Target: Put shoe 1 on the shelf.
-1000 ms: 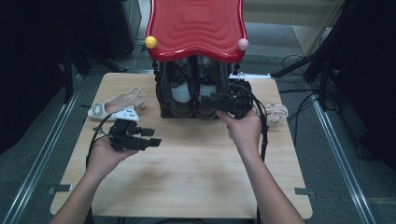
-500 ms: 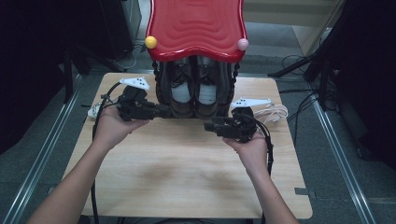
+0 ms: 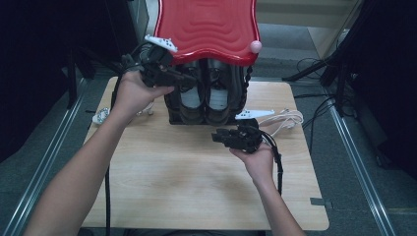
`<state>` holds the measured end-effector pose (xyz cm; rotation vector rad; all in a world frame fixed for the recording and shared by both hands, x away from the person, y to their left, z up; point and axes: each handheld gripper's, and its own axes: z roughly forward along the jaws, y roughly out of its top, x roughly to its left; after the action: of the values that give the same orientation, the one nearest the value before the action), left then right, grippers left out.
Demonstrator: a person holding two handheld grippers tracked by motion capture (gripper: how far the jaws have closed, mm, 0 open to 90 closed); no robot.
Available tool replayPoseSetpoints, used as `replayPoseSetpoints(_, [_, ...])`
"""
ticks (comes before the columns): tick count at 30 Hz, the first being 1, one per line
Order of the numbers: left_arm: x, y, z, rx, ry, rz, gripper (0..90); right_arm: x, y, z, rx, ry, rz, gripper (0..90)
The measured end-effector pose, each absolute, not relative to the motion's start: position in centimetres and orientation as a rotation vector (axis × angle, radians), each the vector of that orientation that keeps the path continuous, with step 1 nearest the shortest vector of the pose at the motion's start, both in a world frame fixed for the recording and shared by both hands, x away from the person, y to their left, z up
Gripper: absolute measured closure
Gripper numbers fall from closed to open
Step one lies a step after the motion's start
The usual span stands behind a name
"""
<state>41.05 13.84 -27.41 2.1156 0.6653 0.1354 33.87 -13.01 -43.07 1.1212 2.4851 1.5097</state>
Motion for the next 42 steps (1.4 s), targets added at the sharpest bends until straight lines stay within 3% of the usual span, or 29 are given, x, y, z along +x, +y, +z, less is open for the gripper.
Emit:
replayPoseSetpoints(3, [42.2,12.6,-26.1,2.12,0.653,0.15,89.7,34.1,-12.9,-43.3,1.142,2.48,1.533,84.2])
replayPoseSetpoints(7, [43.4,11.3,-25.0,2.139,0.631,0.168,89.7,34.4,-12.6,-43.6,1.11,2.503,1.534,89.4])
replayPoseSetpoints(15, [45.7,10.3,-22.9,2.094,0.668,0.197,89.6,35.5,-12.7,-44.1,1.149,2.518,1.57,90.0])
replayPoseSetpoints(17, [46.5,9.9,-22.4,2.108,0.683,0.23,85.7,36.0,-12.8,-44.1,1.153,2.511,1.559,90.0])
replayPoseSetpoints(22, [47.8,9.8,-22.8,2.118,0.691,0.249,89.8,36.7,-12.5,-43.7,1.155,2.496,1.543,90.0])
replayPoseSetpoints(42, [49.0,10.0,-23.9,2.065,0.721,0.257,89.9,38.4,-12.0,-43.4,1.146,2.505,1.516,90.0])
